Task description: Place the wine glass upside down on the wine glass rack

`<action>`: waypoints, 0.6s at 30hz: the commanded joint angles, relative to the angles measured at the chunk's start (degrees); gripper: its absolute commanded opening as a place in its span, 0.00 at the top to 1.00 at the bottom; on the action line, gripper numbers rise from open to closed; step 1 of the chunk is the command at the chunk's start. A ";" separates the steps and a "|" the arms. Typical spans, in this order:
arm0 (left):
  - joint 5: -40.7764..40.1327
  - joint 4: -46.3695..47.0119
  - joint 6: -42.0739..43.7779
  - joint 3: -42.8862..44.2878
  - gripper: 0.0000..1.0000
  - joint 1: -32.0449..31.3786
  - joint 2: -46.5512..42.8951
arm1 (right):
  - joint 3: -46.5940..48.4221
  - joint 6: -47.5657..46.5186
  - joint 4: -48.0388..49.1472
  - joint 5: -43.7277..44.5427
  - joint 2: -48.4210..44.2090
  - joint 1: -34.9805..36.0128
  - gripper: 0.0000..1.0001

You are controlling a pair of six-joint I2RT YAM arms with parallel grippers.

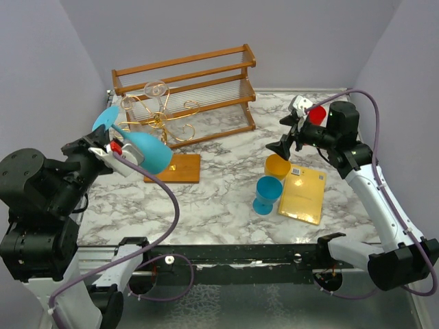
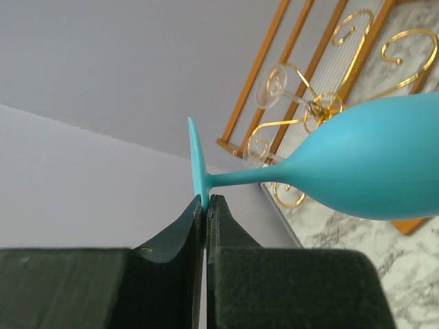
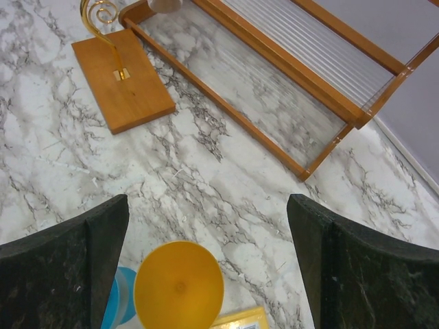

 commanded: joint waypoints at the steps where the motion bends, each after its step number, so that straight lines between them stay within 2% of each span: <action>1: -1.99 -8.26 9.15 0.13 1.00 1.68 -2.64 | -0.87 -0.37 1.85 -0.75 -1.00 0.19 0.02; 11: -6.86 -15.28 21.47 -2.73 1.00 2.61 -2.30 | -0.96 -0.45 1.46 -0.68 -0.13 0.19 0.02; 18: -3.67 -16.10 29.27 -3.86 1.00 1.89 1.50 | -1.31 -0.80 1.45 -0.60 -0.13 0.19 0.02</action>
